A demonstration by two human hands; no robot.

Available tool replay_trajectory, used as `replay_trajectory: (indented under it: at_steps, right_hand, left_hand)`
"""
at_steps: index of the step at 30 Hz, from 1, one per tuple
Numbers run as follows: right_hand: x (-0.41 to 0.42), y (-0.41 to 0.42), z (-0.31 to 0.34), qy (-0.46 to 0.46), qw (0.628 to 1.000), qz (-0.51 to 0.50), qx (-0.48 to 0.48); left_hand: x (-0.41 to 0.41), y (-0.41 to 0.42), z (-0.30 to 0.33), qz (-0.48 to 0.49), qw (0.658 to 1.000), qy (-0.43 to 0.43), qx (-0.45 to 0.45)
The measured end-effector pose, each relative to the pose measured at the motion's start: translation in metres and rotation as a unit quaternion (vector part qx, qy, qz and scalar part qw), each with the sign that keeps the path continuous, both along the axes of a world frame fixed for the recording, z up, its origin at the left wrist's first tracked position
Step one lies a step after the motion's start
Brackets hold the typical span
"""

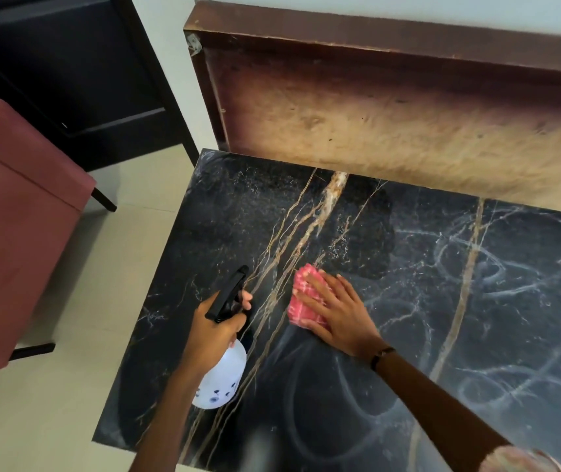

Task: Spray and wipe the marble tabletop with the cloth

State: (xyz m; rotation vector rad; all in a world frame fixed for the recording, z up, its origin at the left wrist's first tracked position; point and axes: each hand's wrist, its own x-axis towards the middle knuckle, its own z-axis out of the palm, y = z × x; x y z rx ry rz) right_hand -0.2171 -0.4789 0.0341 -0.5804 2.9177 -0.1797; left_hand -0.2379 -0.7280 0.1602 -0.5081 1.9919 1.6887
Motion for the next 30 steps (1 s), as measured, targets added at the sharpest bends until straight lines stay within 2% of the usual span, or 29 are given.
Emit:
replay_trajectory:
  at_steps: [2,5,8,10,12,16,18,21,25,28,30]
  right_hand:
    - [0.013,0.036,0.002,0.011,1.000,0.000,0.011]
    - [-0.003,0.066,0.005,0.006,0.997,-0.069,0.025]
    - [-0.039,0.039,0.004,0.010,0.985,-0.170,0.028]
    - [-0.059,0.004,0.004,0.013,0.980,-0.195,0.027]
    - [-0.065,-0.030,0.003,0.017,0.986,-0.163,0.017]
    - [-0.016,-0.063,0.000,-0.006,1.000,0.008,0.003]
    - [0.018,-0.046,0.000,-0.012,0.997,0.070,-0.002]
    - [0.038,0.000,0.005,0.009,0.995,0.097,0.014]
    - [-0.005,0.025,0.006,-0.006,0.999,0.001,0.035]
    - [-0.053,-0.012,0.008,-0.008,0.994,-0.108,0.035]
    - [-0.076,-0.052,0.010,-0.010,0.992,-0.119,0.026]
  left_hand:
    - [0.009,-0.003,0.001,0.007,1.000,-0.005,0.006]
    - [0.021,-0.008,0.003,0.021,1.000,-0.010,0.005]
    - [0.032,-0.011,0.001,0.041,0.999,-0.019,0.001]
    - [0.038,-0.012,-0.001,0.052,0.998,-0.021,-0.001]
    - [0.042,-0.014,-0.005,0.052,0.999,-0.017,0.002]
    - [0.050,-0.017,-0.010,0.051,0.999,-0.013,0.012]
    - [0.052,-0.017,-0.012,0.054,0.998,-0.015,0.009]
    - [0.052,-0.019,-0.015,0.059,0.998,-0.029,-0.008]
    - [0.052,-0.024,-0.016,0.048,0.999,-0.024,-0.005]
    - [0.052,-0.029,-0.014,0.035,0.999,-0.019,0.001]
    - [0.051,-0.033,-0.014,0.033,0.999,-0.021,-0.001]
